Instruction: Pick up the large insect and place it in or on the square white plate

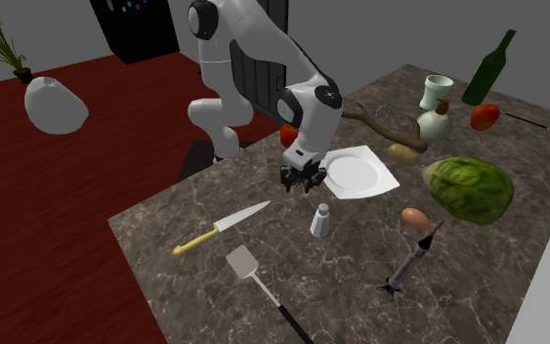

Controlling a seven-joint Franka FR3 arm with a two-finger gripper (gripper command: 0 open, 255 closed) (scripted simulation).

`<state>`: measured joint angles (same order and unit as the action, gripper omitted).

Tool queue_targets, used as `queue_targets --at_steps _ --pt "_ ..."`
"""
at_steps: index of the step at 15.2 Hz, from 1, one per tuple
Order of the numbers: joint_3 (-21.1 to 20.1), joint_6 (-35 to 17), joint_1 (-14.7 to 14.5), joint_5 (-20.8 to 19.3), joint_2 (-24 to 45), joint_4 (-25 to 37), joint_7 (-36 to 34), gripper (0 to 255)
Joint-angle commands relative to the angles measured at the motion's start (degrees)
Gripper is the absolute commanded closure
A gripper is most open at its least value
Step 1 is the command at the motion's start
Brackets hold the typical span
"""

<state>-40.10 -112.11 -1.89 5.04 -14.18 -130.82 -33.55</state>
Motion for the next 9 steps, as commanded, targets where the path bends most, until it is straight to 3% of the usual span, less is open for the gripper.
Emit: queue_targets --at_steps 1,9 --pt "0.35 1.76 -0.21 0.54 -1.05 0.86 0.40 255" --pt "1.63 8.11 -0.31 1.17 -3.14 5.42 1.53 255"
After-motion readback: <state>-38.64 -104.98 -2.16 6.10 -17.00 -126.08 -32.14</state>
